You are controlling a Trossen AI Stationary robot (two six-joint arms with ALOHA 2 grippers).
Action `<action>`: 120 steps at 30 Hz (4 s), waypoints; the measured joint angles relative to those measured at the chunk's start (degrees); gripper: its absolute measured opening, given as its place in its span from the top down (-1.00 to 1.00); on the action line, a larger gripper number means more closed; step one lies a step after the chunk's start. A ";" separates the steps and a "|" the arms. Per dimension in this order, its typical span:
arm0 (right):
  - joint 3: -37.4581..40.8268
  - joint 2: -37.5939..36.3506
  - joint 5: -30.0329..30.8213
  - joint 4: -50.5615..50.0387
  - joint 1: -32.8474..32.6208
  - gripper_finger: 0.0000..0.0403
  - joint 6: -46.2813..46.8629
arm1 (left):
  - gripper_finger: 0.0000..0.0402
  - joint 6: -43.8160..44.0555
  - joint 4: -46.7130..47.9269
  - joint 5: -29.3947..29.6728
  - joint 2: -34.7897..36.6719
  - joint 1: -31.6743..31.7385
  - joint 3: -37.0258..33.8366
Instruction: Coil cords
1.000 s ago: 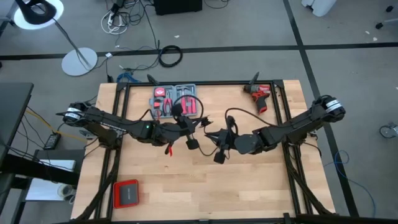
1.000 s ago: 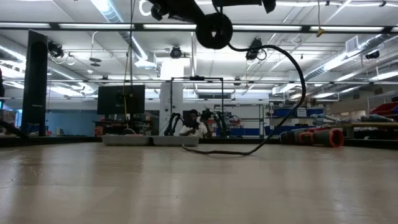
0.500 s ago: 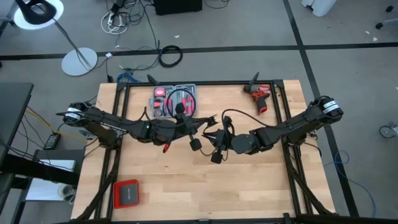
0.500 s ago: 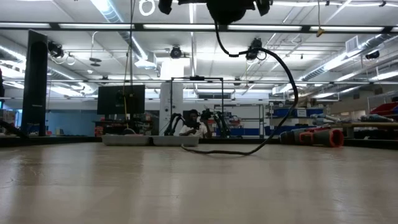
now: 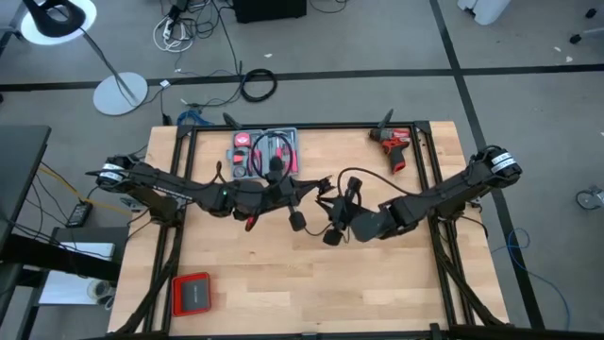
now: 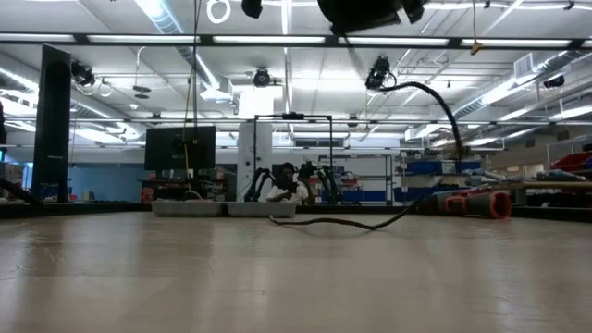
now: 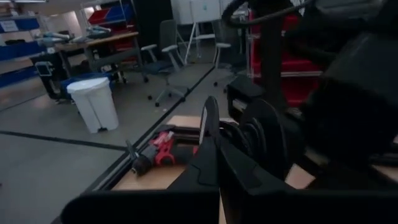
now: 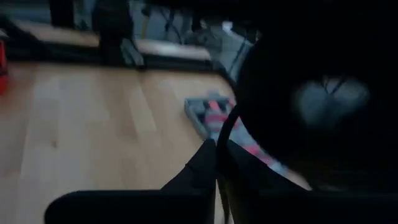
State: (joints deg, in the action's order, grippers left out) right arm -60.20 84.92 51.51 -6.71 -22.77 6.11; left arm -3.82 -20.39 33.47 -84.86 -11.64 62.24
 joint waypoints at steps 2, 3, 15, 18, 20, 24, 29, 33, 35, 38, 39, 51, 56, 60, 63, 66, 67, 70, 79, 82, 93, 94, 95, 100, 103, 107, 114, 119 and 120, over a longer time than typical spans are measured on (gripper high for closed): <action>0.29 0.20 -0.20 -5.88 -0.09 0.80 4.18 | 1.00 0.05 -1.12 -0.01 0.10 -0.11 0.09; 0.31 0.25 -0.69 -8.07 -0.04 0.77 6.37 | 1.00 0.05 -1.59 0.00 0.21 -0.11 0.15; 3.41 0.11 -0.73 -9.83 -1.35 0.70 12.62 | 1.00 -0.62 -3.07 -2.66 0.14 -0.02 0.15; 4.27 0.11 -0.76 -10.23 -2.57 0.69 14.25 | 1.00 -0.52 -1.52 -2.51 0.15 -0.02 0.15; 4.73 0.11 -0.67 -10.29 -3.09 0.70 14.73 | 1.00 -0.49 -0.99 -2.48 0.11 -0.04 0.15; 4.83 0.11 -0.52 -11.83 -3.34 0.70 16.17 | 1.00 -0.50 -0.48 -2.22 0.11 0.00 0.13; 4.83 0.11 -0.96 -13.08 -3.58 0.70 17.31 | 1.00 -1.51 -0.17 -1.25 0.11 0.00 0.14; 4.84 0.11 -1.57 -14.98 -4.33 0.71 18.94 | 1.00 -1.89 -0.01 -0.98 0.11 0.00 0.15; 4.85 0.11 -1.84 -15.95 -4.72 0.72 19.78 | 1.00 -1.89 0.28 -0.98 0.11 -0.02 0.15; 4.85 0.11 -3.64 -17.53 -4.93 0.72 21.19 | 1.00 -1.91 1.20 -0.97 0.11 0.00 0.13; 4.85 0.11 -3.92 -18.00 -4.93 0.72 21.52 | 1.00 -1.90 1.28 -0.98 0.11 0.00 0.13; 4.85 0.09 -5.70 -19.00 -5.15 0.72 23.23 | 1.00 -1.89 2.29 -0.93 0.11 0.00 0.13; 4.85 0.09 -6.10 -20.33 -5.74 0.72 24.52 | 1.00 -1.89 2.35 -0.93 0.11 -0.02 0.13; 4.85 0.09 -6.29 -20.45 -6.35 0.72 25.95 | 1.00 -1.89 2.57 -0.93 0.11 -0.01 0.13; 4.85 0.09 -6.30 -20.52 -6.68 0.72 27.06 | 1.00 -1.89 2.59 -0.93 0.11 -0.02 0.13; 4.85 0.09 -6.30 -20.51 -7.06 0.72 27.43 | 1.00 -1.89 2.59 -0.93 0.11 -0.02 0.13; 4.85 0.09 -6.32 -20.54 -7.14 0.72 27.66 | 1.00 -1.89 2.59 -0.93 0.11 -0.04 0.13; 4.85 0.09 -6.43 -21.11 -7.16 0.72 28.62 | 1.00 -1.89 2.59 -0.93 0.11 -0.07 0.13; 4.85 0.09 -8.82 -22.78 -7.38 0.72 30.15 | 1.00 -1.89 2.75 -0.93 0.11 -0.11 0.13; 4.85 0.08 -9.18 -23.90 -7.71 0.72 31.27 | 1.00 -1.89 2.83 -0.93 0.11 -0.11 0.13; 4.85 0.07 -9.33 -24.42 -8.26 0.84 31.87 | 1.00 -1.89 2.81 -0.93 0.13 -0.11 0.13; 4.85 0.07 -9.36 -24.40 -8.27 0.87 31.87 | 1.00 -1.89 2.83 -0.93 0.13 -0.11 0.13; 4.85 0.07 -9.58 -24.42 -8.35 0.91 31.87 | 1.00 -1.89 2.88 -0.93 0.13 -0.11 0.11; 4.85 0.07 -10.84 -24.97 -8.37 0.96 32.25 | 1.00 -1.87 3.32 -0.98 0.13 -0.13 0.11; 4.85 0.07 -10.82 -25.08 -8.20 0.97 32.30 | 1.00 -1.60 3.33 -0.98 0.13 -0.13 0.11; 4.85 0.07 -10.91 -25.28 -6.75 0.98 31.85 | 1.00 -1.18 2.52 -1.86 0.13 -0.11 0.11; 4.81 -0.16 -9.67 -34.61 -3.86 0.98 32.71 | 1.00 -0.01 3.63 -5.73 0.13 -0.35 0.09; 4.81 -2.28 -8.18 -42.36 -3.69 0.98 36.98 | 1.00 1.27 11.07 -5.72 0.11 -0.42 0.04; 4.83 -3.01 -7.90 -42.50 -3.69 0.98 36.98 | 1.00 1.34 12.49 -5.85 0.11 -0.40 0.04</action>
State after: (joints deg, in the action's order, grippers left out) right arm -55.38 81.91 43.61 -49.21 -26.46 43.09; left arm -2.49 -7.90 27.62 -84.75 -12.04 62.28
